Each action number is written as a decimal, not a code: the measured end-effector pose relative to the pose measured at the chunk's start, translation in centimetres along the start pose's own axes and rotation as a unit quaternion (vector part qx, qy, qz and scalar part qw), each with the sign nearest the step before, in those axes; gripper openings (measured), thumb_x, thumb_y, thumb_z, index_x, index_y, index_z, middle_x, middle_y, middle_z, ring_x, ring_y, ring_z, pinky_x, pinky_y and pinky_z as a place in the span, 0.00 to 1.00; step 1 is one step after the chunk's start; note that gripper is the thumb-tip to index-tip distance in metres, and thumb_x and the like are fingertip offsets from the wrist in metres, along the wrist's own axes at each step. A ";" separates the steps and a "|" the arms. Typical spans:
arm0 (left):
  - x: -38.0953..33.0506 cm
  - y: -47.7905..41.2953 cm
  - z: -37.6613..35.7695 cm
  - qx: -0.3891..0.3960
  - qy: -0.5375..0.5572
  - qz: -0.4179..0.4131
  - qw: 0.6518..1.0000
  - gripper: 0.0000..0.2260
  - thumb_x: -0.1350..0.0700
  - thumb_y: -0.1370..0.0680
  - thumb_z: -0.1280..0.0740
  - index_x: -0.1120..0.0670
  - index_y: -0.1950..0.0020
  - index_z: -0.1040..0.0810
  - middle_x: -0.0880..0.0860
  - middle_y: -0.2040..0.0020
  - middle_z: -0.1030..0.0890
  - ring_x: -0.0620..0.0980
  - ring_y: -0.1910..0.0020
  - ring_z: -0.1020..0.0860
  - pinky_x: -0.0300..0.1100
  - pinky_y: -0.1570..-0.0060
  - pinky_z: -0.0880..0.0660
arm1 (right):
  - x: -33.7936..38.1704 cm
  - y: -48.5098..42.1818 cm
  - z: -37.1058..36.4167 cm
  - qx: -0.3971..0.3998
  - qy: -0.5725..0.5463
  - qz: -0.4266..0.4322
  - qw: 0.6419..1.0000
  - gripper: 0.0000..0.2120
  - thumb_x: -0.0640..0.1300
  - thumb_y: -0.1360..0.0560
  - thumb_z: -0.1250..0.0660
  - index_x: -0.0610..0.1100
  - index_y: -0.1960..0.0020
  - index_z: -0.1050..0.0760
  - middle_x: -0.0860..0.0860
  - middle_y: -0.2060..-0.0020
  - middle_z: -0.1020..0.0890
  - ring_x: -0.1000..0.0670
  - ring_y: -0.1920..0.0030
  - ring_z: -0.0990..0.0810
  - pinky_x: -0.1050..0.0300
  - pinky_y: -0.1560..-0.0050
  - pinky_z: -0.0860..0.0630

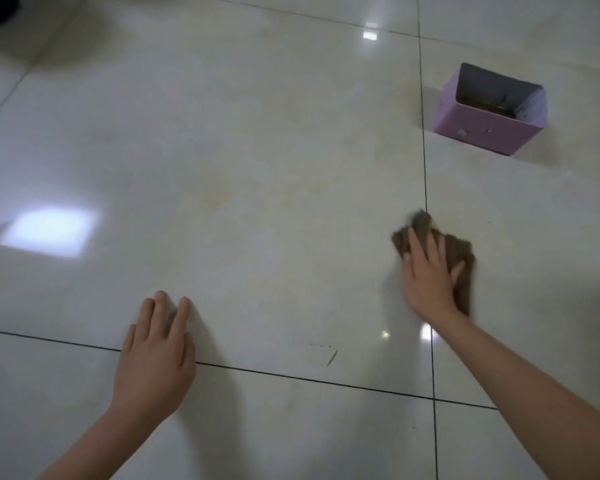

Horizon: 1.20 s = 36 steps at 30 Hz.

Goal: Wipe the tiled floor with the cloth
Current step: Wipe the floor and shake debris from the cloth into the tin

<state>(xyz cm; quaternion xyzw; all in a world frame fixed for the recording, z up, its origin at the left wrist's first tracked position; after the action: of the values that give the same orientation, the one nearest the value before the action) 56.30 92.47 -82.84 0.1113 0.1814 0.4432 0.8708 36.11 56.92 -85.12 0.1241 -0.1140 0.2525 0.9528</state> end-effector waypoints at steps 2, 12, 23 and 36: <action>0.1 0.0 -0.2 0.003 -0.005 -0.004 1.000 0.33 0.47 0.25 0.58 0.60 0.27 0.31 0.65 0.26 0.37 0.66 0.25 0.41 0.63 0.33 0.35 | 3.8 -3.4 -1.1 0.034 0.011 0.024 0.999 0.24 0.50 0.16 0.52 0.54 0.21 0.51 0.50 0.21 0.51 0.46 0.22 0.57 0.30 0.29 0.60; 2.8 0.0 1.4 -0.099 0.198 0.053 0.974 0.23 0.60 0.21 0.42 0.48 0.26 0.33 0.45 0.25 0.34 0.44 0.26 0.37 0.44 0.35 0.34 | 28.8 0.9 -8.8 0.153 0.003 0.377 0.914 0.22 0.45 0.17 0.46 0.52 0.24 0.40 0.51 0.22 0.44 0.51 0.22 0.52 0.35 0.28 0.61; 2.9 4.3 -0.5 -0.091 0.218 -0.036 0.971 0.23 0.69 0.23 0.40 0.61 0.28 0.32 0.51 0.23 0.43 0.49 0.22 0.48 0.45 0.27 0.49 | 16.6 11.8 0.9 0.270 -0.231 0.357 0.864 0.18 0.28 0.24 0.37 0.44 0.40 0.21 0.50 0.39 0.21 0.55 0.39 0.24 0.73 0.37 0.35; -1.1 4.2 -2.1 -0.058 0.150 -0.078 0.984 0.19 0.65 0.21 0.40 0.60 0.29 0.30 0.56 0.22 0.45 0.52 0.22 0.52 0.45 0.25 0.50 | 5.2 11.4 -0.6 0.195 0.210 0.066 0.956 0.35 0.41 0.23 0.42 0.45 0.21 0.56 0.44 0.22 0.48 0.36 0.31 0.40 0.49 0.29 0.45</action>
<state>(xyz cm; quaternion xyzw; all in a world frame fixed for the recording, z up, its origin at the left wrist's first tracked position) 51.81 94.05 -83.00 -0.0220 0.2919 0.3957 0.8705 34.81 69.06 -82.19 0.2440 0.1319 0.3527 0.8937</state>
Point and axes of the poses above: each hand's wrist, its own y-axis away from the middle knuckle, its own z-axis out of the back of the hand, x = y × z, the point moved 6 cm from there along -y, towards the middle knuckle
